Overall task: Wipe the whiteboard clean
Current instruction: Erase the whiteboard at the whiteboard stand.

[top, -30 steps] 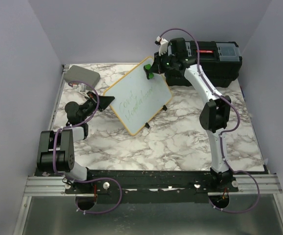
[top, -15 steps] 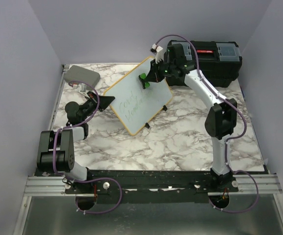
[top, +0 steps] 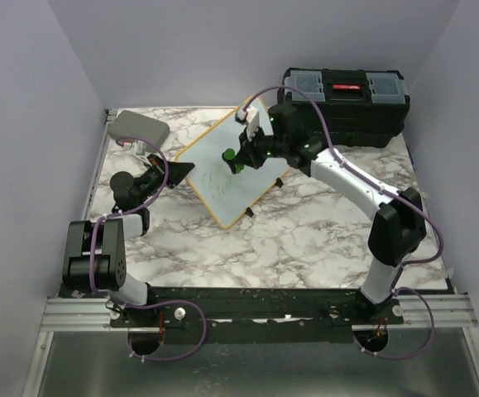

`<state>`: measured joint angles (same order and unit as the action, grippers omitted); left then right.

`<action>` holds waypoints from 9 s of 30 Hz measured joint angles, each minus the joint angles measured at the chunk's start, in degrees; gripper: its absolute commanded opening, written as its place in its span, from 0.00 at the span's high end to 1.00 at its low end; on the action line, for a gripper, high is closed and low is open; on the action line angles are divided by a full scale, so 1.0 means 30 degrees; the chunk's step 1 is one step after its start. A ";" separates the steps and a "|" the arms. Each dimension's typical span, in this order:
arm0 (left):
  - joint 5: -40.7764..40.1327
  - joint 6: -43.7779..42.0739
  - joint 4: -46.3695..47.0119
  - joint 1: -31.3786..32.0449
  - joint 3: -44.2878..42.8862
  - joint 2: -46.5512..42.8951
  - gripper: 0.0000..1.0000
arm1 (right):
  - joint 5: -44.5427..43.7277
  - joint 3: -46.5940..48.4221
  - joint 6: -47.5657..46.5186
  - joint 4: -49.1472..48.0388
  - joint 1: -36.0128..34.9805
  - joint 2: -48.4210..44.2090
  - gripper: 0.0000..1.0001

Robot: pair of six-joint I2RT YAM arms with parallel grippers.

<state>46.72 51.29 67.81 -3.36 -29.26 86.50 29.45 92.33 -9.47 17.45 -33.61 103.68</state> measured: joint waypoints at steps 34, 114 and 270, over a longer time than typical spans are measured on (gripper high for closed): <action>-0.0066 0.0073 0.0036 0.0015 0.0000 0.0007 1.00 | -0.9304 0.2149 -0.0765 0.0852 -0.2892 0.3045 0.99; -0.0109 0.0131 0.0066 0.0036 0.0000 0.0029 1.00 | -0.8539 0.4794 -0.1887 0.5566 -0.2208 0.4357 0.99; -0.0197 0.0131 0.0066 0.0109 0.0000 0.0058 1.00 | -1.0673 0.4189 -0.2361 0.4962 -0.7125 0.4131 0.99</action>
<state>46.13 51.68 68.01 -3.03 -29.26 86.67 -2.57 104.90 -16.56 32.34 -54.98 116.07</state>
